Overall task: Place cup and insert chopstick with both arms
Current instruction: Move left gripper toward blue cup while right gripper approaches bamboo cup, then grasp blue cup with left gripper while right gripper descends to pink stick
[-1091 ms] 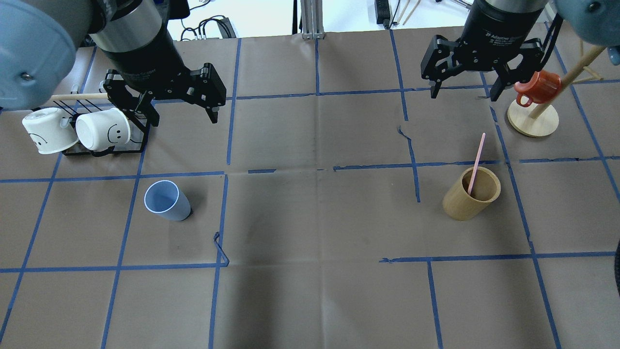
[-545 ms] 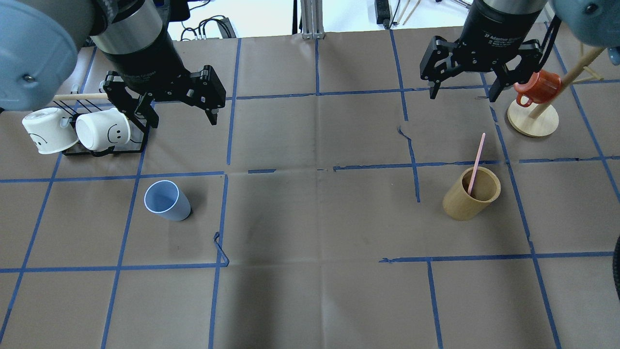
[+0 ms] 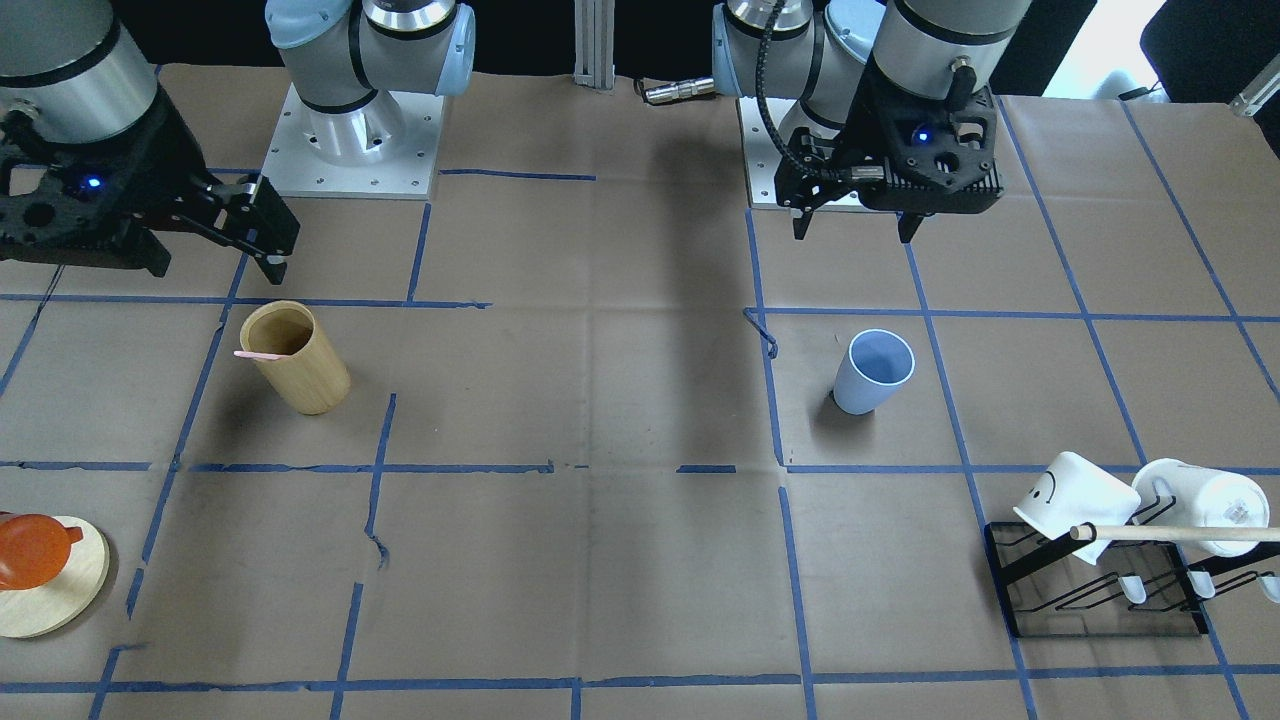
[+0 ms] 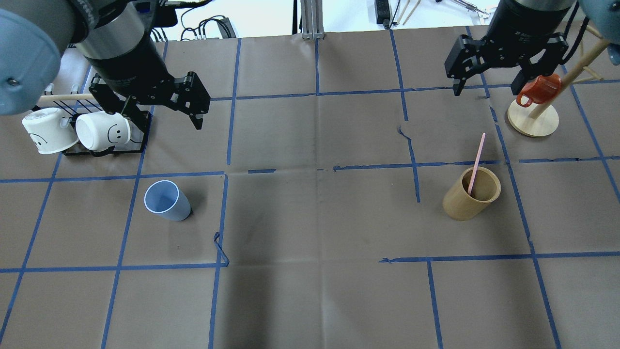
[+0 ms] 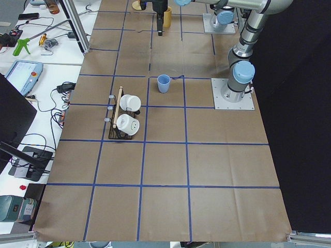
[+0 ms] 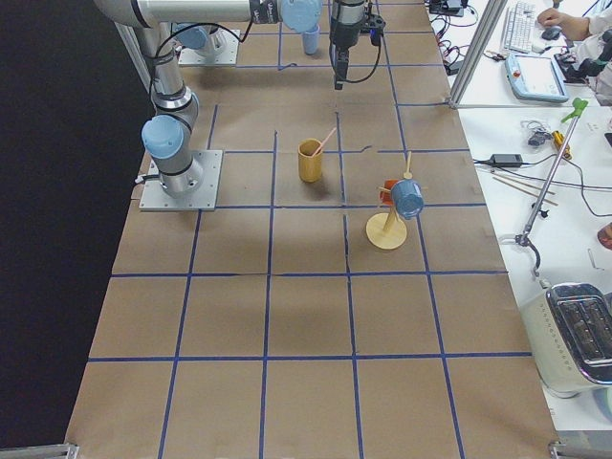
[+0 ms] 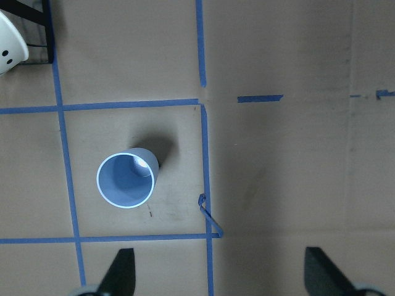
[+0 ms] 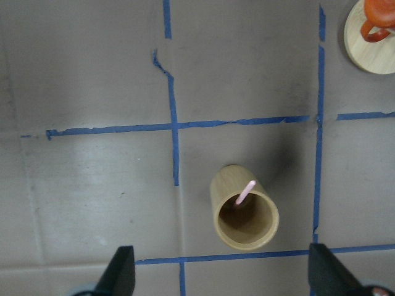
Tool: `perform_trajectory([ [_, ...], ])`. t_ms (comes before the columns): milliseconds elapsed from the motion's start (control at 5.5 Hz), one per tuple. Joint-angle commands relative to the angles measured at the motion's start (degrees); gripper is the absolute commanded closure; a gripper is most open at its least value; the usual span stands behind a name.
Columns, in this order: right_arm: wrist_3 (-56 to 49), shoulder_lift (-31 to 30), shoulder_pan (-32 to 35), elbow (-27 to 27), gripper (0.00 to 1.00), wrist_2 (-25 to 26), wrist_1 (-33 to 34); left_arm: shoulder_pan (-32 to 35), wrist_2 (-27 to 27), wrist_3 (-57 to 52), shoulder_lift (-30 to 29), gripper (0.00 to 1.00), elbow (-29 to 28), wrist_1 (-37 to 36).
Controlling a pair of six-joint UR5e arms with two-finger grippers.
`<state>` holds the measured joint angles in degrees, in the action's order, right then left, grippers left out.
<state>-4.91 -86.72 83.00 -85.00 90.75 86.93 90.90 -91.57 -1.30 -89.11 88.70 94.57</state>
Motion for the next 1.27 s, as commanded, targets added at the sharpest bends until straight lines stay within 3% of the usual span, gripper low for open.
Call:
perform_trajectory([
  [0,-5.8,-1.6,-4.33,-7.41,0.01,-0.75,9.5,-5.18,0.33,-4.58,0.7,0.06,11.15,-10.71],
  [364,-5.9,-2.84,-4.16,-22.16,0.0,-0.84,32.67,-6.34,-0.01,-6.35,-1.57,0.06,32.93,-39.6],
  [727,-5.46,-3.97,-4.16,-29.33,0.0,-2.76,39.01,-6.79,-0.54,-6.97,-5.53,0.07,34.96,-41.57],
  [909,-5.46,-4.16,-4.16,-30.74,0.0,-2.77,39.02,-6.79,-0.45,-7.14,-5.8,0.63,34.87,-41.57],
  [1091,-5.46,-4.16,-4.16,-31.8,0.0,-2.51,39.11,-6.88,-0.54,-7.14,-5.81,0.87,34.26,-41.49],
])
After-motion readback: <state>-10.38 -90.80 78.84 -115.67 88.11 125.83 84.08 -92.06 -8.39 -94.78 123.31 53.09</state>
